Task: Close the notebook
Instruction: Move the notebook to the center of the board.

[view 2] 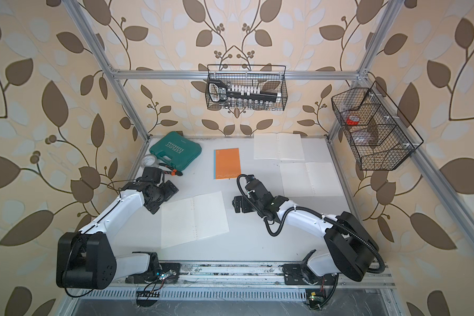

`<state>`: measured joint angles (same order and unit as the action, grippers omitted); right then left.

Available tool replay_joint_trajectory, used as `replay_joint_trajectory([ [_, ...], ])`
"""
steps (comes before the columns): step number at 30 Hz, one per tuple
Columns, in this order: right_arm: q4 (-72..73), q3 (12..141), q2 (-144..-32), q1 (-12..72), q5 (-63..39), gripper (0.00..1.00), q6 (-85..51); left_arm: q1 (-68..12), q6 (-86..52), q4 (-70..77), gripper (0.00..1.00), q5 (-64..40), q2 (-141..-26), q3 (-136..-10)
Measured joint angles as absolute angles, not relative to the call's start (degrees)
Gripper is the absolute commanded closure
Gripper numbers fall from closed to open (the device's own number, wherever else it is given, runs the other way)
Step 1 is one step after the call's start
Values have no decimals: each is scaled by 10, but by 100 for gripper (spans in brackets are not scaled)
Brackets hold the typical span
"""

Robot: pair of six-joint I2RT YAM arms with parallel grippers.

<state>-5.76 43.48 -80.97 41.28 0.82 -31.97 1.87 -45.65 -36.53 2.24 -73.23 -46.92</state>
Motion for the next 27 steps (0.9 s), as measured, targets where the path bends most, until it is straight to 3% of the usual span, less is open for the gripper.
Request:
replay_joint_trajectory([
  [5, -51, 421, -797, 409, 6, 1, -320, 77, -470, -359, 1, 19, -745, -440],
  [16, -49, 411, -770, 384, -3, 1, -319, 79, -490, -286, 1, -33, -775, -376],
  [27, -44, 411, -792, 382, -9, 2, -320, -31, -527, -202, 1, -71, -774, -366],
])
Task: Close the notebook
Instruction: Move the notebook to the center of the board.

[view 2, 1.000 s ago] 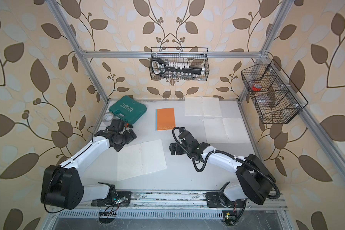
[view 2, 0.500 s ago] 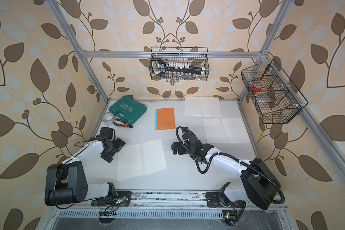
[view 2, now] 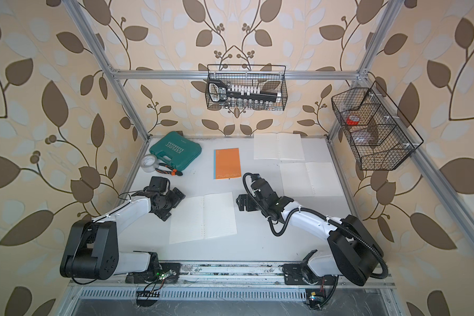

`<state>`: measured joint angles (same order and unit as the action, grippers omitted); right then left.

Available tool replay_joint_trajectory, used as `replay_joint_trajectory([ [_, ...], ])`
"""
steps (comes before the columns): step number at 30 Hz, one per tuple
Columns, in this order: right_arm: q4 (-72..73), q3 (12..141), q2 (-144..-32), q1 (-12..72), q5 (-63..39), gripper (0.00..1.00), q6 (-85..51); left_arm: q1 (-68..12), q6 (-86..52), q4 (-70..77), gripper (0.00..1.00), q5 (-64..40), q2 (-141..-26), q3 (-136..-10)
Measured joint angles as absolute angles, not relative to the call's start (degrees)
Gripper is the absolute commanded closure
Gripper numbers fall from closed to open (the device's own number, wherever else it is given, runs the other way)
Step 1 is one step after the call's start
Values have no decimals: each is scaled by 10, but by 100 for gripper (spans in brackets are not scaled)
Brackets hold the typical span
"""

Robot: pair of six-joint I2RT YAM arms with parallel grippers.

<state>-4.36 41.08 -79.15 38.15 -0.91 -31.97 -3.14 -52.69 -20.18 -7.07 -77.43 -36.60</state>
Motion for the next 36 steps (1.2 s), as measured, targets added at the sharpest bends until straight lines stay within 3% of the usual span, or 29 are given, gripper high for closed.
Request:
replay_joint_trajectory([
  [8, -46, 411, -820, 378, -20, 3, -324, -126, -572, -165, 1, -84, -790, -371],
  [18, -92, 411, -863, 346, -26, 13, -346, -219, -622, -111, 1, -92, -843, -407],
  [36, -58, 474, -949, 245, -47, 20, -349, -267, -648, -73, 1, -100, -919, -472],
])
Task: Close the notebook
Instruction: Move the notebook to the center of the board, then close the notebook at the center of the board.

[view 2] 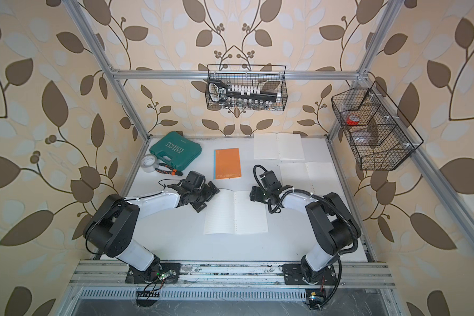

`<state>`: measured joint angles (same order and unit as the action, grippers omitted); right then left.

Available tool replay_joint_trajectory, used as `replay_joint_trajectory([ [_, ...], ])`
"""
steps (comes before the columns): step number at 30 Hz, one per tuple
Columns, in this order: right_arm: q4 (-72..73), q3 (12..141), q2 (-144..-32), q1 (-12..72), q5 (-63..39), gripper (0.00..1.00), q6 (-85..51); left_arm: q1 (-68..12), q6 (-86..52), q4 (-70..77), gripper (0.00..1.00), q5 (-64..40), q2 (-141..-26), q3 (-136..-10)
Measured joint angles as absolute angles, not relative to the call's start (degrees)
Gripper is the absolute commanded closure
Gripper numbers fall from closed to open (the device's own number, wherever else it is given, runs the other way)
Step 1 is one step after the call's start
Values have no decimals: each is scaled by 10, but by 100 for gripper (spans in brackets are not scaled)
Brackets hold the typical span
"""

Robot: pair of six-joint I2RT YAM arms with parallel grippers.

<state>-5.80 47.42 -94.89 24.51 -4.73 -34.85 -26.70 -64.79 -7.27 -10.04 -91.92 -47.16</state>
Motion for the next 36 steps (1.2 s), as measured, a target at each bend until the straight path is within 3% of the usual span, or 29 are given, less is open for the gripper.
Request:
replay_joint_trajectory([
  [14, -26, 515, -997, 215, -68, 20, -332, -267, -627, -6, 1, -117, -989, -528],
  [36, 102, 455, -990, 212, -139, 20, -392, -289, -616, 67, 1, -150, -961, -504],
])
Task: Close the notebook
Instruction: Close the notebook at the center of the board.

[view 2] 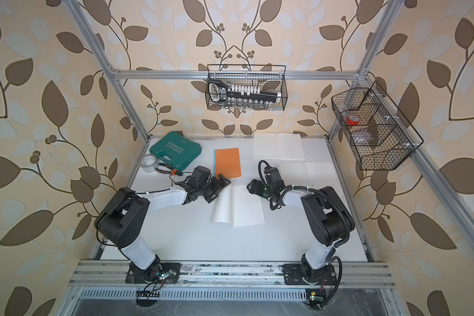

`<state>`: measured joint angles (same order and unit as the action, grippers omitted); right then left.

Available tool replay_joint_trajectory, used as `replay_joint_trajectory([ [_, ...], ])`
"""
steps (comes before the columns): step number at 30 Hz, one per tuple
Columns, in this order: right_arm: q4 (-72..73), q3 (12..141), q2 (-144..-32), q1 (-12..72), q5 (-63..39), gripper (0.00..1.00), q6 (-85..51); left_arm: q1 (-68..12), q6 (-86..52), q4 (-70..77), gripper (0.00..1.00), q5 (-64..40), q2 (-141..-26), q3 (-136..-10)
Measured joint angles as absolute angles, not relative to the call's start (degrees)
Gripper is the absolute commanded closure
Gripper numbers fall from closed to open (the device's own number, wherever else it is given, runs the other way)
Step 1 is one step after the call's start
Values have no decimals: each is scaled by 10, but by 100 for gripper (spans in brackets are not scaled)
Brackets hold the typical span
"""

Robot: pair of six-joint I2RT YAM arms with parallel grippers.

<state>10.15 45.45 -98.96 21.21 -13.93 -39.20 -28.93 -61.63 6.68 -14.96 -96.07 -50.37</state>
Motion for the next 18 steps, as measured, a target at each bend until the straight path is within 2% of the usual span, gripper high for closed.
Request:
replay_joint_trajectory([
  [18, 141, 426, -980, 216, -175, 20, -426, -331, -636, 88, 1, -175, -903, -509],
])
